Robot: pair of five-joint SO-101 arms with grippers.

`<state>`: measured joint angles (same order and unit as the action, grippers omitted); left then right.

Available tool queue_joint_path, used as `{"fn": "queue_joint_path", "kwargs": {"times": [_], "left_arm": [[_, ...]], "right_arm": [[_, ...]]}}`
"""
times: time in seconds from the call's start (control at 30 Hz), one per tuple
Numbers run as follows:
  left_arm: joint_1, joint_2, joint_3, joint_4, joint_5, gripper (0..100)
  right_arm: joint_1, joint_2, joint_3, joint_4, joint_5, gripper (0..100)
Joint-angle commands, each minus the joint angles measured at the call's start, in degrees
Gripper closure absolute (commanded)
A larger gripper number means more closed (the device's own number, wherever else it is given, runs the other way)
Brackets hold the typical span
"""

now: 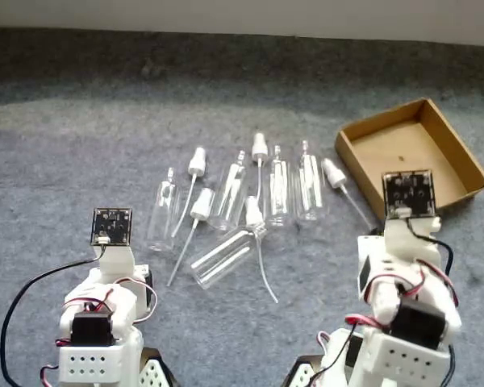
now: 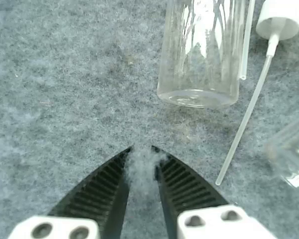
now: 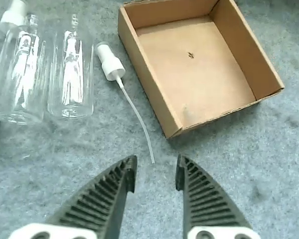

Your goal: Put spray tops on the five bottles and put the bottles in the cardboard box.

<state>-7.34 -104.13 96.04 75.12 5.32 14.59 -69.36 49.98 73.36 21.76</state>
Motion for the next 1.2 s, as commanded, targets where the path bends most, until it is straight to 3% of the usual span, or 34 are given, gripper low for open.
{"fn": "queue_joint_path", "kwargs": {"times": [0.0,0.17,0.37,0.47,0.57,0.83,1.17], "left_arm": [[0.92,-0.22,1.01,0.44,-0.35,99],[0.92,-0.22,1.01,0.44,-0.35,99],[0.92,-0.22,1.01,0.44,-0.35,99],[0.92,-0.22,1.01,0.44,-0.35,99],[0.84,-0.22,1.01,0.44,-0.35,99],[0.84,-0.22,1.01,0.44,-0.35,99],[0.84,-0.22,1.01,0.44,-0.35,99]], "right_arm": [[-4.44,14.9,-10.59,1.19,-2.73,87.8],[-14.64,30.9,-20.35,6.2,-3.52,87.5],[-20.44,47.96,-36.7,9.1,-11.96,86.8],[-23.08,56.4,-45.58,11.38,-13.54,79.5],[-23.87,64.48,-54.99,12.44,-13.98,74.8],[-23.87,88.4,-79.43,13.14,-14.68,74.7],[-25.63,116.79,-115.65,22.11,-19.96,74.6]]}}
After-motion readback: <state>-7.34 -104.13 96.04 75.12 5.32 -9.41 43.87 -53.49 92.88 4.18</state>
